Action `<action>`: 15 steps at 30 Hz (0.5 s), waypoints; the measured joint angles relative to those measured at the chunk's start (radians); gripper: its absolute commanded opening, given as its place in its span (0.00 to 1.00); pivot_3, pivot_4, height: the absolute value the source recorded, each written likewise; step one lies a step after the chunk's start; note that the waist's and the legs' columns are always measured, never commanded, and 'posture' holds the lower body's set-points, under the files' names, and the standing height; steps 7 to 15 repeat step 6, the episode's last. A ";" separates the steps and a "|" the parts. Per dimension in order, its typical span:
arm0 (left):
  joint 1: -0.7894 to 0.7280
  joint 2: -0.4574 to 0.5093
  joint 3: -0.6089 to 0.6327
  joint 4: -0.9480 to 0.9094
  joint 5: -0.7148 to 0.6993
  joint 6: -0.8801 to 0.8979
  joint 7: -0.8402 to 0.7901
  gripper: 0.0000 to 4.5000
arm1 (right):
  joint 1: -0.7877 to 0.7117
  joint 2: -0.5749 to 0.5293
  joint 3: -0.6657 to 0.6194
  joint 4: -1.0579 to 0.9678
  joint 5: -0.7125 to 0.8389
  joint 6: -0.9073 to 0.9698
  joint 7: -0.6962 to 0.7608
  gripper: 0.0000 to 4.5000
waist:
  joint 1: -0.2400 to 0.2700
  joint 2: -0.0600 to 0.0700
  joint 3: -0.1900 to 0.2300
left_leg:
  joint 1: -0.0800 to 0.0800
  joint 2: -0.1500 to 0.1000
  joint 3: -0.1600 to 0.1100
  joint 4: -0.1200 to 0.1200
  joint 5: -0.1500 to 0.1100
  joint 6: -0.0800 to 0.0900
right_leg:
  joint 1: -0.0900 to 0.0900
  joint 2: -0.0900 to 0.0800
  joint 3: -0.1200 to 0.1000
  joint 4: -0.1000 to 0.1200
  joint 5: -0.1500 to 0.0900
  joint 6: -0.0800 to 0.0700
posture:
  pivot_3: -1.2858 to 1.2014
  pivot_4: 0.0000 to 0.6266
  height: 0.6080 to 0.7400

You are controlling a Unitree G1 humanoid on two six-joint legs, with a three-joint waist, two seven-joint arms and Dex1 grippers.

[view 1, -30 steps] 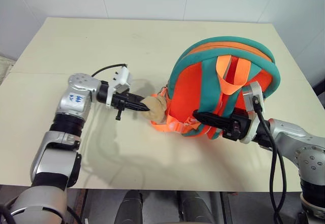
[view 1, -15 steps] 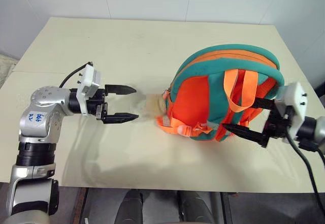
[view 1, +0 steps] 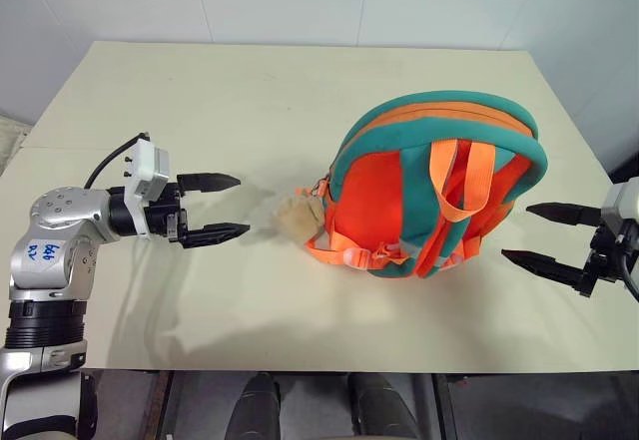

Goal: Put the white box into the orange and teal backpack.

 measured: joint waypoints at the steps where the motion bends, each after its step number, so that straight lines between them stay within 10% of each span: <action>1: 0.001 0.010 0.001 0.001 0.000 -0.010 -0.004 1.00 | -0.007 0.000 0.001 0.011 -0.004 -0.002 0.003 1.00 | 0.000 0.000 0.000 | 0.000 0.000 0.000 0.000 -0.001 0.000 | 0.000 0.000 0.000 0.000 0.000 0.000 | 0.52 0.24 1.00; 15: 0.003 0.020 0.016 0.003 0.000 -0.049 -0.007 1.00 | -0.061 0.000 0.029 0.031 -0.016 -0.017 0.010 1.00 | 0.000 0.000 0.000 | 0.000 0.000 0.000 -0.001 -0.001 0.001 | -0.001 0.000 0.000 0.000 0.000 0.000 | 0.52 0.24 1.00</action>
